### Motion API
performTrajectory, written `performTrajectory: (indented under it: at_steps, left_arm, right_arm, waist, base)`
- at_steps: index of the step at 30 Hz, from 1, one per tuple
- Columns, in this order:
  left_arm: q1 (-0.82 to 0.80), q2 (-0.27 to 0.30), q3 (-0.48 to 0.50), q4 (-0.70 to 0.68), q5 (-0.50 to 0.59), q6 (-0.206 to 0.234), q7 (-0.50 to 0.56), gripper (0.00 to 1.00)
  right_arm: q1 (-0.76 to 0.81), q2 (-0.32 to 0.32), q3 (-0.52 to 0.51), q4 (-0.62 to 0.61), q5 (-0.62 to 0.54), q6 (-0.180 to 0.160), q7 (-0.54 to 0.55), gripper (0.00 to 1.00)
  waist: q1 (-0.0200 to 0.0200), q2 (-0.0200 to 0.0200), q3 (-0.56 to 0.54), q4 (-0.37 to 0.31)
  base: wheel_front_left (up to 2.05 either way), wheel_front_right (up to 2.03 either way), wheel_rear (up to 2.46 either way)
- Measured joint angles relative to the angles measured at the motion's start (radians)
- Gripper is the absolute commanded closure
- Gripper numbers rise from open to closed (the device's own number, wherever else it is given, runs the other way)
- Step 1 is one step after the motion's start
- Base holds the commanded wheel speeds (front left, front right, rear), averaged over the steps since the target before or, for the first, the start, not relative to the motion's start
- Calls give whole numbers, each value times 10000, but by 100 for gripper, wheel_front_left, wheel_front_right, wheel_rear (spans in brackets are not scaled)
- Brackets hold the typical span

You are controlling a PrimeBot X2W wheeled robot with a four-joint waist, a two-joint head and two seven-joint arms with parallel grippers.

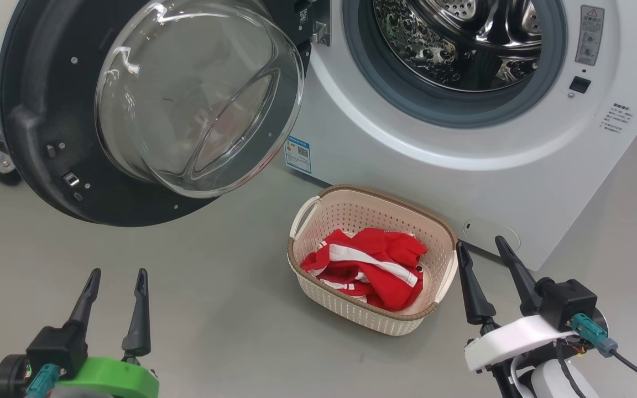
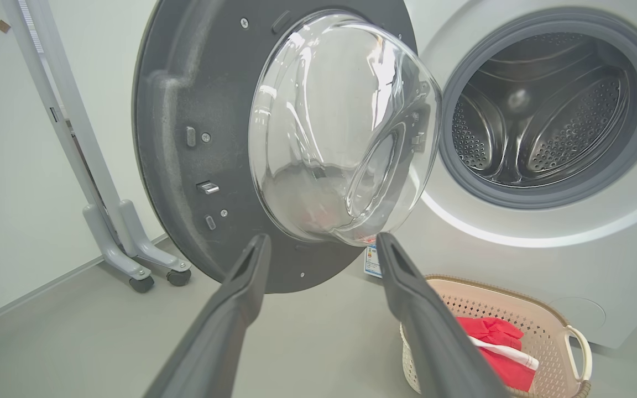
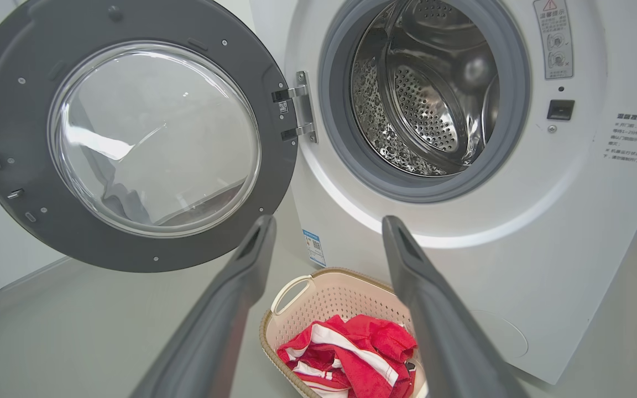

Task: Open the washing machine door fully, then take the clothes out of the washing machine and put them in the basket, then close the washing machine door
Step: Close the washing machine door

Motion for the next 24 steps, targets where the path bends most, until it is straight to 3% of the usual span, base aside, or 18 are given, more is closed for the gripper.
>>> performTrajectory:
  at_steps: [8, 9, 10, 20, 24]
  left_arm:
    - [0, -4, 0, 0, 0, 0, 0, 0]
    - [0, -4, 0, 0, 4, 0, 0, 58]
    - [0, -4, 6, 0, 6, 0, 0, 100]
    - [-11, 29, 309, -267, -2, 2, 0, 100]
    - [-161, 353, 732, -619, -77, 2, 0, 100]
  right_arm:
    - [-16, 0, -4, 19, 12, 0, 0, 0]
    - [-17, 0, -4, 19, 12, 0, 0, 0]
    - [-18, 0, -4, 19, 13, 0, 0, 0]
    - [-19, -19, -12, -15, 12, 0, 0, 0]
    - [-19, -121, 8, -65, -31, -4, 0, 0]
  waist:
    - [0, 0, 9, 1]
    - [0, 0, 10, 0]
    - [0, 0, 10, 0]
    - [0, 0, 168, -5]
    - [0, 0, 341, -5]
  base:
    - [0, 0, 0]
    - [0, 0, 0]
    - [0, 0, 0]
    - [0, 0, 0]
    - [0, 0, 0]
